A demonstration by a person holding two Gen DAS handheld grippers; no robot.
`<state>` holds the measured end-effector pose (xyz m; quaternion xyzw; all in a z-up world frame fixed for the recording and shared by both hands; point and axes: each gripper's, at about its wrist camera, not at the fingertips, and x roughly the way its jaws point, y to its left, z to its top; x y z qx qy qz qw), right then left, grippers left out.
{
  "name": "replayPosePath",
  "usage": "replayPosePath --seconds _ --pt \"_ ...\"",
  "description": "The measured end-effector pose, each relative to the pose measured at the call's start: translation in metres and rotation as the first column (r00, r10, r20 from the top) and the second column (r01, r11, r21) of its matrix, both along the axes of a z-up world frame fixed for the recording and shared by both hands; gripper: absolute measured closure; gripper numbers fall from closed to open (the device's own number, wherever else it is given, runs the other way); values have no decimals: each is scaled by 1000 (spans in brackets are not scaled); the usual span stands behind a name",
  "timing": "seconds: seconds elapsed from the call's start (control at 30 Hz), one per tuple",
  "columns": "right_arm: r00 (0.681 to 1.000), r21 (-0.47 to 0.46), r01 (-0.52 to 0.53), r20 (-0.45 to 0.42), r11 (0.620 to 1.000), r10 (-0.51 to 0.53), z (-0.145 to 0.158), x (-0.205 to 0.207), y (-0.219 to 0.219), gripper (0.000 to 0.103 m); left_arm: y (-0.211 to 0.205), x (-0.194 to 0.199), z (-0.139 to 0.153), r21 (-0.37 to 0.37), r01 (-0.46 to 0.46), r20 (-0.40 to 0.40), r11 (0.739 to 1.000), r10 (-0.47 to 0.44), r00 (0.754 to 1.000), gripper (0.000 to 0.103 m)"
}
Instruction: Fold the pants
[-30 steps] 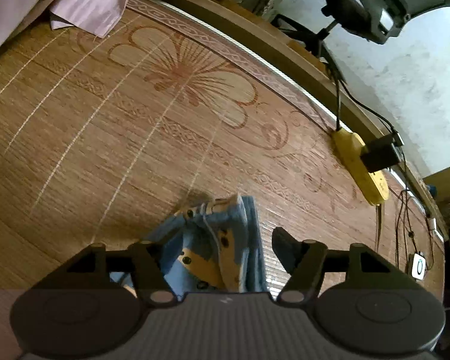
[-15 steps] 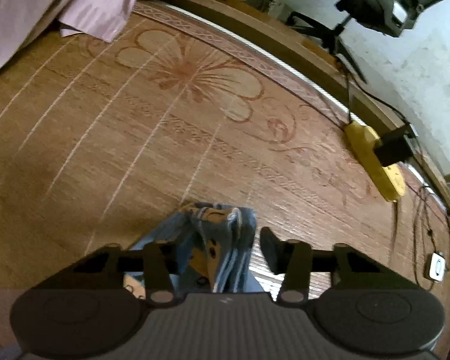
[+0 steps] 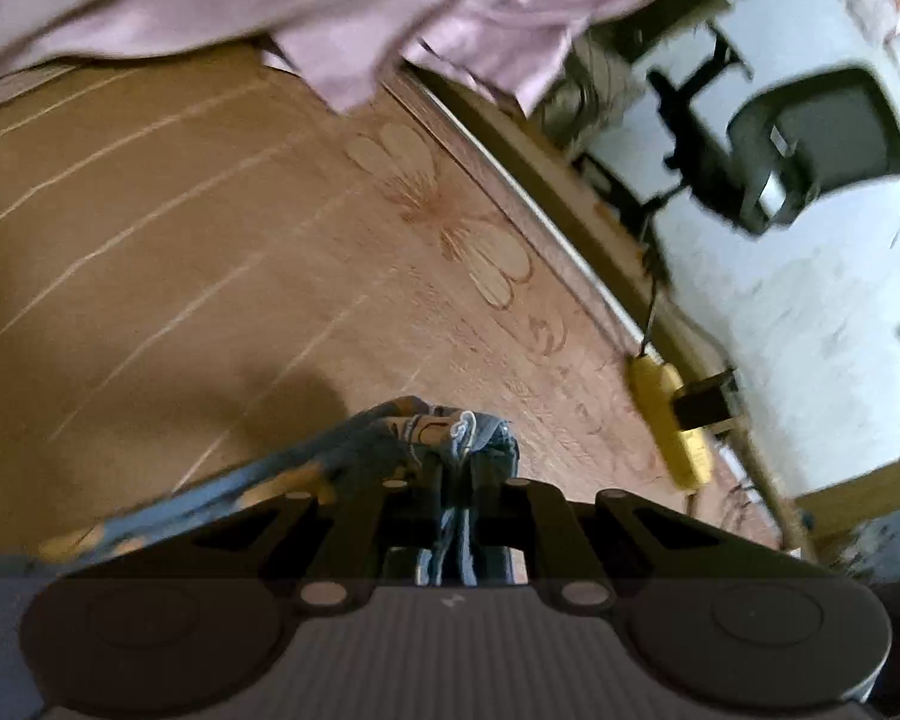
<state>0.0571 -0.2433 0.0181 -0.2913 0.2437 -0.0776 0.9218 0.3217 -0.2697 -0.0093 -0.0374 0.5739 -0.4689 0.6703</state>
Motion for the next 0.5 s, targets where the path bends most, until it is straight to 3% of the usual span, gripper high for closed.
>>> replayPosePath --seconds 0.13,0.3,0.37,0.5 --pt "991 35 -132 -21 991 133 11 -6 35 91 81 8 -2 -65 -129 -76 989 124 989 94" --pt "952 62 -297 -60 953 300 11 -7 88 91 184 14 -30 -125 -317 -192 940 291 937 94" --pt "935 72 -336 -91 939 342 6 -4 103 91 205 18 -43 -109 -336 -192 936 311 931 94" --pt "915 103 -357 -162 928 370 -15 5 120 91 224 22 -71 -87 -303 -129 949 291 948 94"
